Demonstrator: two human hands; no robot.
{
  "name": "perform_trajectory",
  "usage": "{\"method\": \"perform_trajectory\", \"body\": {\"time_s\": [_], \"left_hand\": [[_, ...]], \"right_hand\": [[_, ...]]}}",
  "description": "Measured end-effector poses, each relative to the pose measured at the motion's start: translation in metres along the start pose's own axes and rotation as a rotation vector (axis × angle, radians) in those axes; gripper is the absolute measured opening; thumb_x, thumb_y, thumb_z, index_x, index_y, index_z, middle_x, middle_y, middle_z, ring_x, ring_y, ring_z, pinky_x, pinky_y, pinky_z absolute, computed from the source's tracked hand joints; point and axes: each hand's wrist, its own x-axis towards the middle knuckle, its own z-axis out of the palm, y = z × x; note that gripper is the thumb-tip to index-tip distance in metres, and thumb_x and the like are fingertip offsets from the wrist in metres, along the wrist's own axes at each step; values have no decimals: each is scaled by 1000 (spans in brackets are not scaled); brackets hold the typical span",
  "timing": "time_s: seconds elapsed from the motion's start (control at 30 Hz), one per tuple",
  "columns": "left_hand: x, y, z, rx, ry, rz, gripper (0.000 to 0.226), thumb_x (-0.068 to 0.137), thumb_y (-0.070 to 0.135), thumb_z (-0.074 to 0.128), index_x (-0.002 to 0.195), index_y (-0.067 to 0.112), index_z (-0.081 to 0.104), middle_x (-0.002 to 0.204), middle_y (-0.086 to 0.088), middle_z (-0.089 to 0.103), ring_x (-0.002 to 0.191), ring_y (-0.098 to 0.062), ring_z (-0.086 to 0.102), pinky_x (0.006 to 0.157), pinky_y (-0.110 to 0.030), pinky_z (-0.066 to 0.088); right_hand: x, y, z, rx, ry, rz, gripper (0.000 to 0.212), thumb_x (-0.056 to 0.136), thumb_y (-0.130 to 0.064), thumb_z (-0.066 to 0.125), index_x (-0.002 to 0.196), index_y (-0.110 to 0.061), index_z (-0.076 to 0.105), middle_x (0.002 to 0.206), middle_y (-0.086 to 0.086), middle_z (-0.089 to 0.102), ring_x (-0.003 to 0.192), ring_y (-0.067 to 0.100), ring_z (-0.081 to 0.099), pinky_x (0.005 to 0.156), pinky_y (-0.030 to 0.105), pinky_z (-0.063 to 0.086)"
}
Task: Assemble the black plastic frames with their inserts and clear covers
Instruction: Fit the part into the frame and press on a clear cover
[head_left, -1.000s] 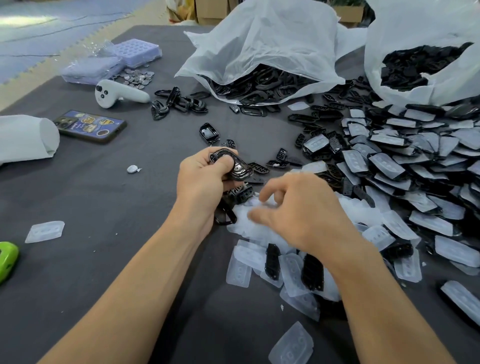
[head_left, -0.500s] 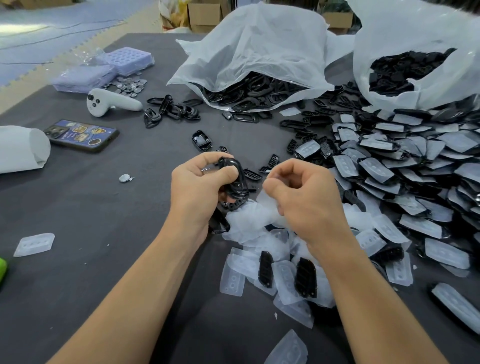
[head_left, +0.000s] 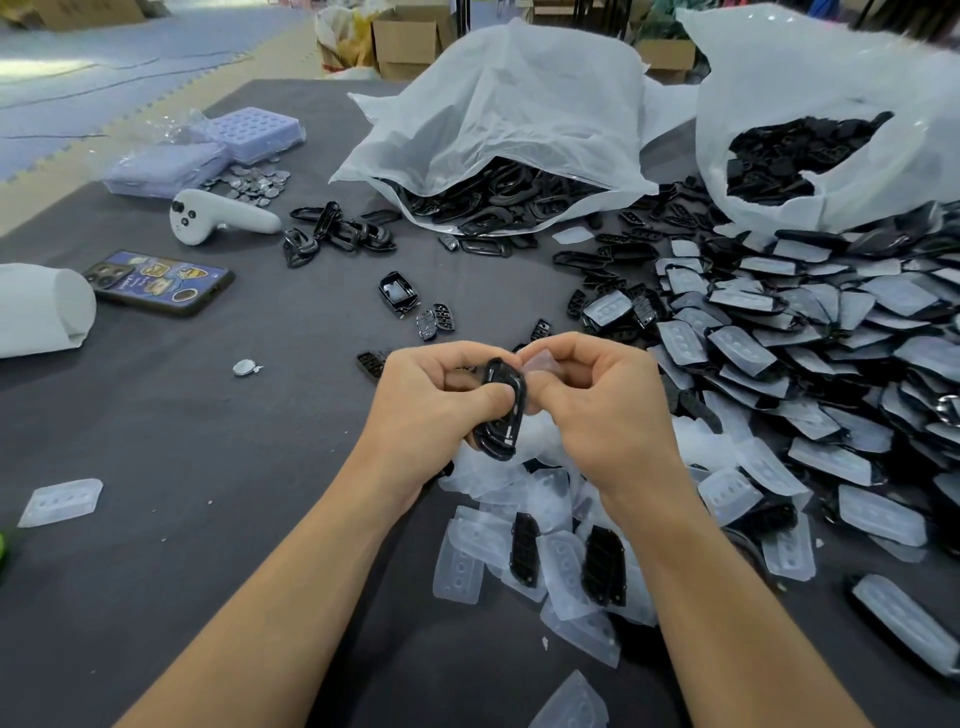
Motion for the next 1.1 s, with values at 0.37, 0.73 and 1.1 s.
{"method": "perform_trajectory", "body": {"time_s": [0.37,0.73,1.1], "left_hand": [[1,-6,0,9,30,-37,19,74,14,75,89,19,84,83,-20,78,74,-31,71,79,-60,59],[2,-9,1,13,51,-60,17,73,14,74,84,22,84,79,-14,79,67,-25,71,70,-45,60],[4,-13,5,87,183,-38,23,90,4,75,93,25,83,76,-6,80,72,-24,79,57,-23,57]], "right_hand": [[2,0,-2,123,32,-10,22,91,-3,70,78,-19,78,70,4,75,58,18,70,55,26,54],[2,3,-3,111,79,26,13,90,-3,70,86,-15,71,65,2,74,52,13,66,52,17,47],[7,-4,-15,324,217,18,22,87,1,75,79,-19,79,66,4,72,54,14,62,52,21,48]]}}
